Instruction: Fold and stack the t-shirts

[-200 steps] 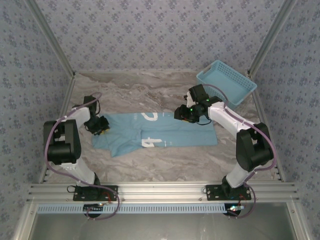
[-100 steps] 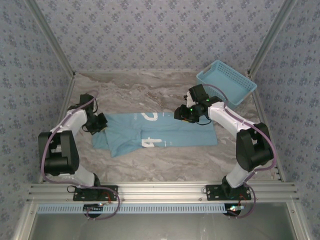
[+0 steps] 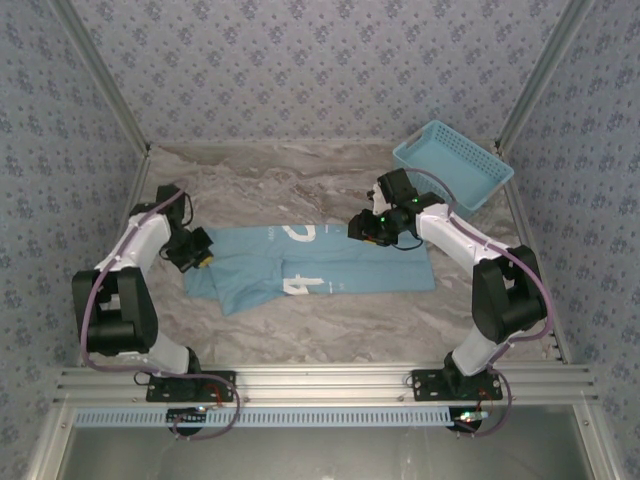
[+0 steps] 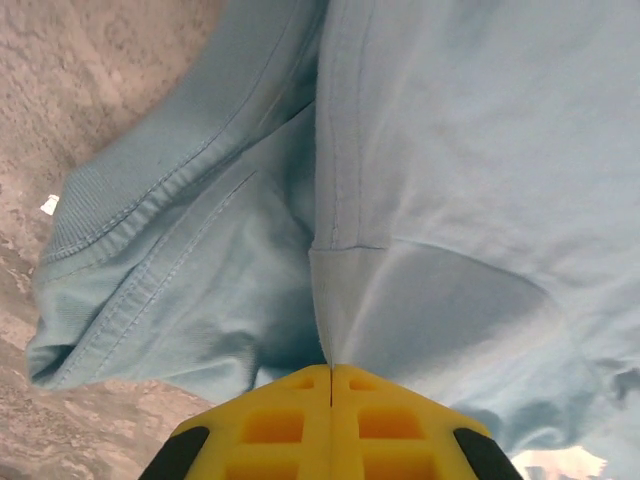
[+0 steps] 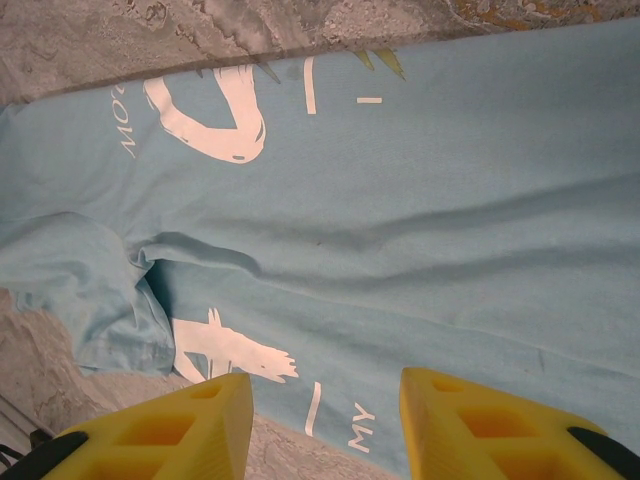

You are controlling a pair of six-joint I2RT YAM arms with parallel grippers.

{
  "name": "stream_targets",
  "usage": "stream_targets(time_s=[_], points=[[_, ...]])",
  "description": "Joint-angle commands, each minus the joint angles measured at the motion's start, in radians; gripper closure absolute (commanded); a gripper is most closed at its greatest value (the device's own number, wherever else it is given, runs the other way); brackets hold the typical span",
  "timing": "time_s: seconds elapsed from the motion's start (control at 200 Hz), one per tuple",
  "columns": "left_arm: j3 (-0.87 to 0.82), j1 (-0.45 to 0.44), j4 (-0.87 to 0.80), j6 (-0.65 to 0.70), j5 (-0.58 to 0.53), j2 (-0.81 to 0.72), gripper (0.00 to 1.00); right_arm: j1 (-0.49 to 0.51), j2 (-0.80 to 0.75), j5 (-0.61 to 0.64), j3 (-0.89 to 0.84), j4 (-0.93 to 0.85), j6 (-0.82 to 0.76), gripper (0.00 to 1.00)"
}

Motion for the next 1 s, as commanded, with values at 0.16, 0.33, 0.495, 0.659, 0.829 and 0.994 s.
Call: stream_targets(time_s=[0.16, 0.33, 0.495, 0.659, 0.829, 0.994], points=[[0.2, 0.01, -0.158, -0.026, 0.012, 0.127, 1.0, 0.0, -0.016, -0.016, -0.006, -0.002, 0.007, 0.55], [0.366, 0.01, -0.269, -0.003, 0.0, 0.226, 1.0, 0.0, -0.026, -0.013, -0.05, 0.004, 0.011, 0.55], [0.488, 0.01, -0.354, 0.026, -0.002, 0.318, 1.0, 0.0, -0.033, -0.013, -0.059, 0.008, 0.014, 0.55], [0.573, 0.009, -0.394, 0.058, -0.028, 0.403, 1.0, 0.0, -0.035, -0.013, -0.062, 0.011, 0.014, 0.55], [0.663, 0.013, -0.384, 0.06, -0.079, 0.491, 1.0, 0.0, -0.04, -0.01, -0.073, 0.012, 0.014, 0.55], [0.699, 0.013, -0.331, 0.068, -0.142, 0.577, 1.0, -0.001, -0.052, 0.003, -0.097, 0.013, 0.015, 0.55]])
